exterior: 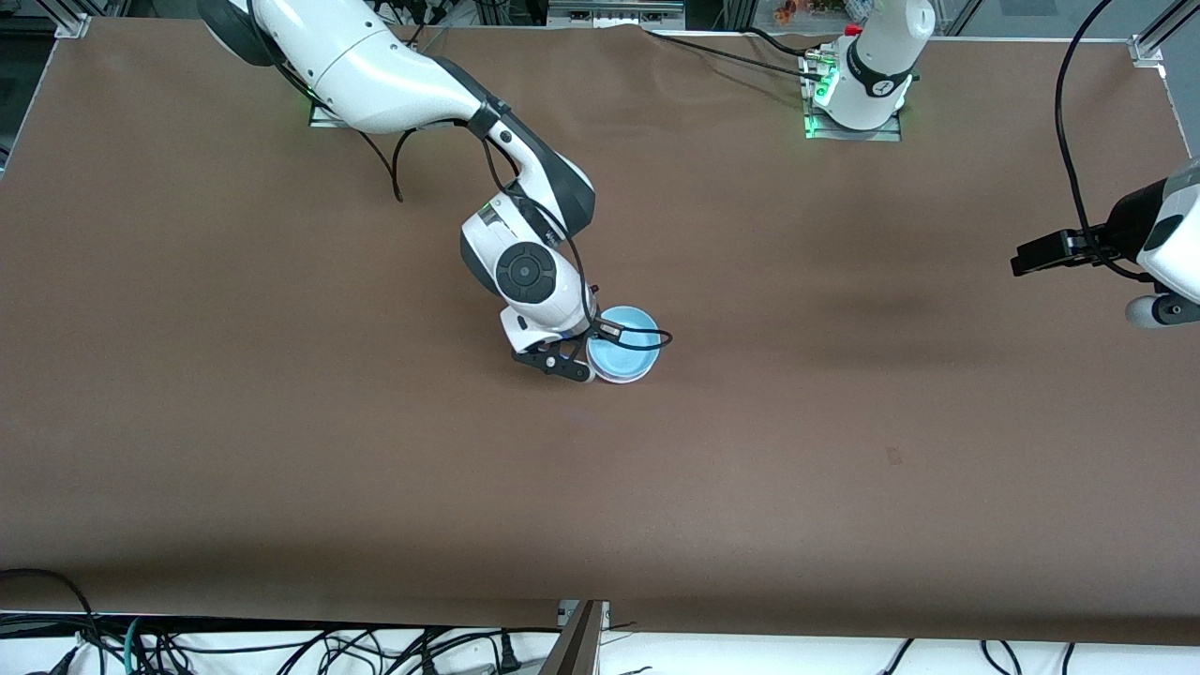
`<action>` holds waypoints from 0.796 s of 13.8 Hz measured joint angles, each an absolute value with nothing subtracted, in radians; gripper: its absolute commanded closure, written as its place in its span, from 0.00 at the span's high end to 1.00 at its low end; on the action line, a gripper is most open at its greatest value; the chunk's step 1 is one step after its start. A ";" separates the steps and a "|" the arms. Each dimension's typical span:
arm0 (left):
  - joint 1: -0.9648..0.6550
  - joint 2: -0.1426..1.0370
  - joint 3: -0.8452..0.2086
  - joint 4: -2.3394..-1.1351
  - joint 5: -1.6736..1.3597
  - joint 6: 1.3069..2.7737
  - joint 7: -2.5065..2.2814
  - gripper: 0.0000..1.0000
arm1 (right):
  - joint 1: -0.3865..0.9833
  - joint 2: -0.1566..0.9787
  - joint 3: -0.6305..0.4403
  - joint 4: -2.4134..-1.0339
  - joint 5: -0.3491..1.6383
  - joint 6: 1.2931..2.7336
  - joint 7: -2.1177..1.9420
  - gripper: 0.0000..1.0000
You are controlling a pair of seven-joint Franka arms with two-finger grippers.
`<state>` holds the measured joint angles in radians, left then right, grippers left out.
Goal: Stack pink and blue bowls on white bowl
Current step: 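Carry the blue bowl onto the pink bowl with the right gripper, then open the right gripper and withdraw it from the stacked bowls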
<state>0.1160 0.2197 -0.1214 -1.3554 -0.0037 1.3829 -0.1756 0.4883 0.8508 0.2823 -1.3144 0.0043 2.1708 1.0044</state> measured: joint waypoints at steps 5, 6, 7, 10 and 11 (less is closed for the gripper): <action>0.116 0.220 -0.122 -1.355 -0.004 1.383 -0.175 1.00 | 0.472 0.840 0.280 -1.306 0.004 2.170 1.007 0.99; 0.116 0.220 -0.122 -1.355 -0.004 1.383 -0.175 1.00 | 0.463 0.828 0.280 -1.300 0.004 2.156 1.007 1.00; 0.116 0.220 -0.122 -1.355 -0.004 1.383 -0.175 1.00 | 0.455 0.810 0.279 -1.295 0.004 2.128 1.006 1.00; 0.116 0.220 -0.122 -1.355 -0.004 1.383 -0.174 1.00 | 0.426 0.730 0.242 -1.289 0.000 2.066 1.000 1.00; 0.116 0.220 -0.122 -1.355 -0.004 1.383 -0.174 1.00 | 0.417 0.705 0.214 -1.289 0.000 2.055 0.987 1.00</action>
